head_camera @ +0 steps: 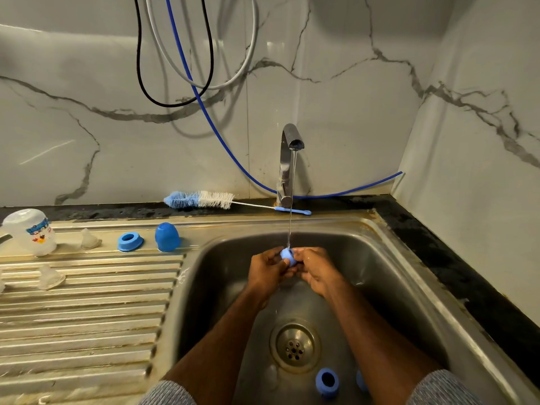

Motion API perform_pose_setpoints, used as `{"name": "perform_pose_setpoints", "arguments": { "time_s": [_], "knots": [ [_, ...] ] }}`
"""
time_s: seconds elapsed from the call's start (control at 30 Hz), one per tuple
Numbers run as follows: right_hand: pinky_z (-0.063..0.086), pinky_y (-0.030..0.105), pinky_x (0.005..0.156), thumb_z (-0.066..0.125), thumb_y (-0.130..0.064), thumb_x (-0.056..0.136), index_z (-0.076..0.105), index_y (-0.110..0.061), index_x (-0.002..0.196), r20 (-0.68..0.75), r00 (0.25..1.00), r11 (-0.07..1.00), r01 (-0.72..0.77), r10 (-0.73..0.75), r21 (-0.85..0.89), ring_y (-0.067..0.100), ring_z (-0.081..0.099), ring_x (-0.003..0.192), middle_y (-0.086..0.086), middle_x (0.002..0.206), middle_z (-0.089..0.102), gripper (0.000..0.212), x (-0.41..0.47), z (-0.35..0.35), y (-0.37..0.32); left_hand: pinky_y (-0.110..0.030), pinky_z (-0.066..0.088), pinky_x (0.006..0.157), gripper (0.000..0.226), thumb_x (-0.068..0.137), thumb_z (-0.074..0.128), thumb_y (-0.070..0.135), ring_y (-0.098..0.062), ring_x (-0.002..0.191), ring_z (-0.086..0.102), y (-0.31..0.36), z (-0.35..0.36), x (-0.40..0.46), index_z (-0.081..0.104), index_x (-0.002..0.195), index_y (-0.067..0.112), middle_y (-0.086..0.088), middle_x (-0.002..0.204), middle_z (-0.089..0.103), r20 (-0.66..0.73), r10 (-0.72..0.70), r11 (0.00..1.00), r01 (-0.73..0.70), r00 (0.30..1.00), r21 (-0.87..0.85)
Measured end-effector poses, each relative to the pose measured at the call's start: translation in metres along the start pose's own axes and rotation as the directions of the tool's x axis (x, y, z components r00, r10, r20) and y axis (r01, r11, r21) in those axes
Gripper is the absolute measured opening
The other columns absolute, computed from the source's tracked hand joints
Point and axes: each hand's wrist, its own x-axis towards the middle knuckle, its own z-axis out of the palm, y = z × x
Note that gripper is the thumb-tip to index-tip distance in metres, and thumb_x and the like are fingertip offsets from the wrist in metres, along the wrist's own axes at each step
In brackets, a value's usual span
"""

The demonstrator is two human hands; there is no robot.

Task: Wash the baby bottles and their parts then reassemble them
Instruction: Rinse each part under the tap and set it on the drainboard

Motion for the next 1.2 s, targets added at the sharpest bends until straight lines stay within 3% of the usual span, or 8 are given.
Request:
{"name": "perform_pose_setpoints", "arguments": {
  "time_s": [0.1, 0.27, 0.37, 0.53, 0.7, 0.8, 1.0, 1.2],
  "knots": [
    [0.055, 0.032, 0.062, 0.068, -0.01, 0.085, 0.078, -0.014, 0.102, 0.026, 0.999, 0.994, -0.017, 0.02, -0.111, 0.026, 0.073, 0.081, 0.012, 0.09, 0.078, 0.02, -0.007, -0.001, -0.003, -0.041, 0.058, 0.096, 0.041, 0.091, 0.067, -0.004, -0.02, 0.106, 0.071, -0.001, -0.002, 0.002, 0.065, 0.131, 0.009, -0.01, 0.119, 0.072, -0.041, 0.126, 0.977, -0.117, 0.991, 0.179],
    [0.054, 0.037, 0.073, 0.067, -0.027, 0.092, 0.073, -0.028, 0.104, 0.062, 0.998, 0.978, 0.002, 0.012, -0.21, 0.022, 0.07, 0.097, 0.003, 0.102, 0.075, 0.013, -0.006, -0.005, -0.003, -0.03, 0.057, 0.097, 0.042, 0.092, 0.068, 0.001, -0.011, 0.111, 0.068, 0.002, -0.006, 0.004, 0.065, 0.132, 0.012, -0.003, 0.123, 0.071, -0.035, 0.198, 0.933, -0.178, 0.98, 0.312],
    [0.055, 0.036, 0.075, 0.068, -0.02, 0.094, 0.068, -0.02, 0.109, 0.107, 0.993, 0.947, 0.076, -0.045, -0.312, 0.022, 0.069, 0.094, 0.01, 0.104, 0.074, 0.015, -0.006, -0.009, -0.002, -0.036, 0.058, 0.096, 0.045, 0.09, 0.07, -0.002, -0.011, 0.109, 0.069, 0.0, -0.006, 0.004, 0.064, 0.133, 0.011, -0.004, 0.12, 0.073, 0.028, 0.21, 0.907, -0.206, 0.977, 0.368],
    [0.061, 0.035, 0.083, 0.066, -0.006, 0.094, 0.066, -0.014, 0.11, 0.152, 0.988, 0.96, 0.066, -0.024, -0.274, 0.024, 0.072, 0.097, 0.012, 0.107, 0.073, 0.018, -0.006, -0.013, -0.001, -0.036, 0.06, 0.091, 0.064, 0.085, 0.072, -0.008, -0.02, 0.106, 0.071, -0.002, -0.009, 0.007, 0.049, 0.143, 0.005, -0.014, 0.123, 0.07, 0.004, 0.079, 0.948, -0.076, 0.997, 0.31],
    [0.06, 0.032, 0.082, 0.06, -0.001, 0.096, 0.065, -0.01, 0.117, 0.175, 0.984, 0.961, 0.069, -0.022, -0.267, 0.026, 0.071, 0.101, 0.014, 0.11, 0.071, 0.023, -0.007, -0.013, 0.0, -0.026, 0.061, 0.083, 0.054, 0.086, 0.07, -0.01, -0.02, 0.103, 0.072, -0.005, -0.013, 0.007, 0.055, 0.137, 0.001, -0.013, 0.119, 0.071, -0.002, 0.076, 0.937, -0.071, 0.997, 0.343],
    [0.061, 0.029, 0.078, 0.057, 0.005, 0.096, 0.064, -0.009, 0.118, 0.176, 0.984, 0.971, 0.068, -0.027, -0.228, 0.026, 0.069, 0.103, 0.016, 0.115, 0.069, 0.027, -0.004, -0.014, 0.001, -0.029, 0.061, 0.086, 0.051, 0.086, 0.069, -0.011, -0.02, 0.104, 0.071, -0.006, -0.012, 0.007, 0.058, 0.135, 0.002, -0.012, 0.118, 0.071, -0.001, 0.091, 0.924, -0.084, 0.996, 0.374],
    [0.054, 0.045, 0.101, 0.056, 0.008, 0.095, 0.063, -0.021, 0.107, 0.155, 0.987, 0.967, 0.089, -0.053, -0.24, 0.028, 0.064, 0.116, 0.013, 0.123, 0.066, 0.032, 0.0, -0.011, 0.002, -0.039, 0.061, 0.088, 0.045, 0.08, 0.07, -0.014, -0.02, 0.095, 0.074, -0.008, -0.013, 0.008, 0.069, 0.122, 0.006, -0.007, 0.103, 0.077, -0.024, 0.059, 0.926, -0.045, 0.998, 0.375],
    [0.055, 0.035, 0.09, 0.047, 0.013, 0.097, 0.061, -0.019, 0.113, 0.135, 0.988, 0.982, 0.103, -0.082, -0.161, 0.021, 0.063, 0.109, 0.01, 0.118, 0.066, 0.039, -0.005, -0.003, 0.002, -0.03, 0.061, 0.074, 0.041, 0.081, 0.071, -0.013, -0.019, 0.088, 0.073, -0.008, -0.012, 0.007, 0.072, 0.116, 0.009, -0.006, 0.097, 0.077, -0.046, 0.082, 0.918, -0.058, 0.996, 0.393]
  ]
}}
